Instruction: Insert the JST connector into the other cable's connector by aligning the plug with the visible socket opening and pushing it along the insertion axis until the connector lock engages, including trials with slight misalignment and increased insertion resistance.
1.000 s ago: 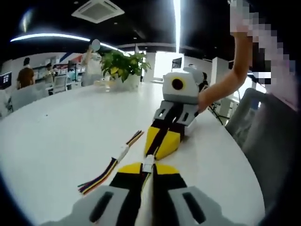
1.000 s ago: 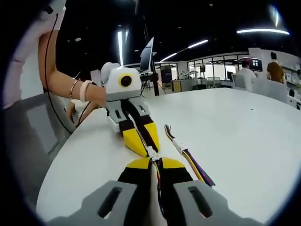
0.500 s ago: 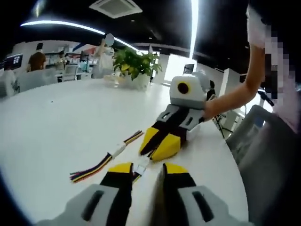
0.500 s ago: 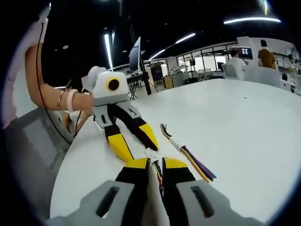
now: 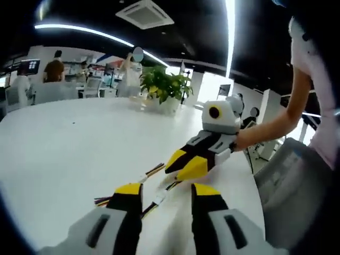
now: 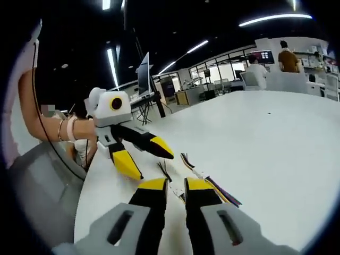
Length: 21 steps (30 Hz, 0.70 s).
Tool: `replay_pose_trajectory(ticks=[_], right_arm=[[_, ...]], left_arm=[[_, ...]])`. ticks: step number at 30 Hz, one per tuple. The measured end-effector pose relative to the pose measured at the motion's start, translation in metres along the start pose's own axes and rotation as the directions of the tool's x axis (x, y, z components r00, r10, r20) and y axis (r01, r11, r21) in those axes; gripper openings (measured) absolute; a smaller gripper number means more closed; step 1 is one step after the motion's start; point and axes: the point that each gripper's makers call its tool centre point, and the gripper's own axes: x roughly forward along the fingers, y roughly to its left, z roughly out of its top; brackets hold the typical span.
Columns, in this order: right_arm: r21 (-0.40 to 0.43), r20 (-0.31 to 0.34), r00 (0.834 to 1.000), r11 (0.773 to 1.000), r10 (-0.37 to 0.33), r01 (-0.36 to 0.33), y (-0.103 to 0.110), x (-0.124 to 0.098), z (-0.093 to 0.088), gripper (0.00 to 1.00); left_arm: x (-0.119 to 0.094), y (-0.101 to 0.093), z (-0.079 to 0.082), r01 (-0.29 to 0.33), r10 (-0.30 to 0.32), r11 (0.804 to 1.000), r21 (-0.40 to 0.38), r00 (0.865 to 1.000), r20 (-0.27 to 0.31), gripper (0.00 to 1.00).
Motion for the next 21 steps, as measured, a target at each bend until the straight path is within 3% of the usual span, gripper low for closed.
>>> replay_pose_trajectory(ticks=[7, 13, 17, 21], right_arm=[[0.037, 0.053, 0.998, 0.998, -0.045, 0.044, 0.007, -0.016, 0.027, 0.18], [0.044, 0.073, 0.995, 0.996, -0.074, 0.071, 0.014, -0.028, 0.038, 0.27], [0.052, 0.071, 0.992, 0.993, -0.107, 0.103, 0.016, -0.036, 0.041, 0.38], [0.046, 0.072, 0.988, 0.99, -0.137, 0.133, 0.017, -0.044, 0.044, 0.41]], left_arm=[[-0.021, 0.002, 0.022, -0.063, 0.064, 0.998, -0.031, 0.997, 0.033, 0.39], [-0.04, 0.004, 0.024, -0.124, 0.125, 0.992, -0.032, 0.992, 0.021, 0.44], [-0.052, 0.001, 0.024, -0.159, 0.161, 0.985, -0.064, 0.987, 0.017, 0.52], [-0.063, -0.002, 0.024, -0.194, 0.196, 0.978, -0.082, 0.98, 0.02, 0.56]])
